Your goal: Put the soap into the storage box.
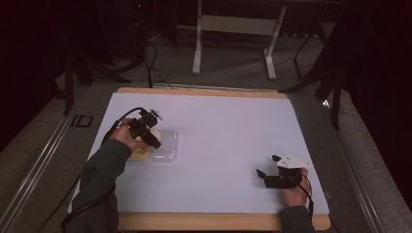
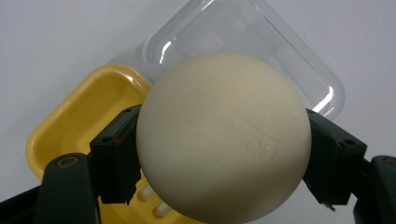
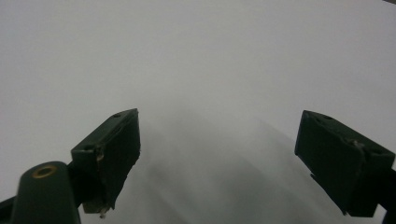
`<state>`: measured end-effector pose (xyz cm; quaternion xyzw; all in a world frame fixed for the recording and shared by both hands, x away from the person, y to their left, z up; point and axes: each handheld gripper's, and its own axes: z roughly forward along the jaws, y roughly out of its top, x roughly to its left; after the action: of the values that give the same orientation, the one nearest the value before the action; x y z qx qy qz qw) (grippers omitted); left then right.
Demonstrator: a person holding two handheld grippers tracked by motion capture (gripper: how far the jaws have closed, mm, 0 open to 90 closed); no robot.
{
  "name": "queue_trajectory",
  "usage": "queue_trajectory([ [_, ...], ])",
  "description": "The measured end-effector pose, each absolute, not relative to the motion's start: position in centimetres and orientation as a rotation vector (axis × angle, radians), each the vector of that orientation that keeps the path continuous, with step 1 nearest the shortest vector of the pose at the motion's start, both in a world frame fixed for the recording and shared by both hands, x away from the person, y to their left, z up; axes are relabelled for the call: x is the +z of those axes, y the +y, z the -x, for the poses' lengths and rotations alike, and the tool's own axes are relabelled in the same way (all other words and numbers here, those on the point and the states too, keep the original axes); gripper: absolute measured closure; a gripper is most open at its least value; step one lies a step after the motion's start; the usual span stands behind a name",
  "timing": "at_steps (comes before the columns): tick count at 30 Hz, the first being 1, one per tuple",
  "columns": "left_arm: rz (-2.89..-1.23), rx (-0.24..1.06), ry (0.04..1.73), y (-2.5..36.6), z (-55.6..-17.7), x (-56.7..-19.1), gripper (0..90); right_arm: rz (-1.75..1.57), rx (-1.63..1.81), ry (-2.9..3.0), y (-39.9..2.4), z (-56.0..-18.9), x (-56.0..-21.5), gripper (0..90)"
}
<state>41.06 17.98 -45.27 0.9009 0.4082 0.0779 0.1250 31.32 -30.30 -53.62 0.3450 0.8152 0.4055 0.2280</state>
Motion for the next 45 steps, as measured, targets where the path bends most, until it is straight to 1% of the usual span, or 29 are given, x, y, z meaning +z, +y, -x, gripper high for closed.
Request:
queue_trajectory([
  [16, -2.6, 0.218, 1.246, 19.4, -40.8, -45.4, 24.7, -0.951, 1.117, 2.242, -30.3, -31.3, -53.6, 13.9],
  [32, -2.556, 0.251, 1.308, 21.1, -40.7, -45.4, 24.7, -0.949, 1.116, 2.243, -30.3, -31.3, -53.6, 13.9],
  [45, -2.565, 0.247, 1.328, 22.1, -40.6, -45.8, 24.7, -0.946, 1.113, 2.244, -30.3, -31.3, -53.6, 13.9],
])
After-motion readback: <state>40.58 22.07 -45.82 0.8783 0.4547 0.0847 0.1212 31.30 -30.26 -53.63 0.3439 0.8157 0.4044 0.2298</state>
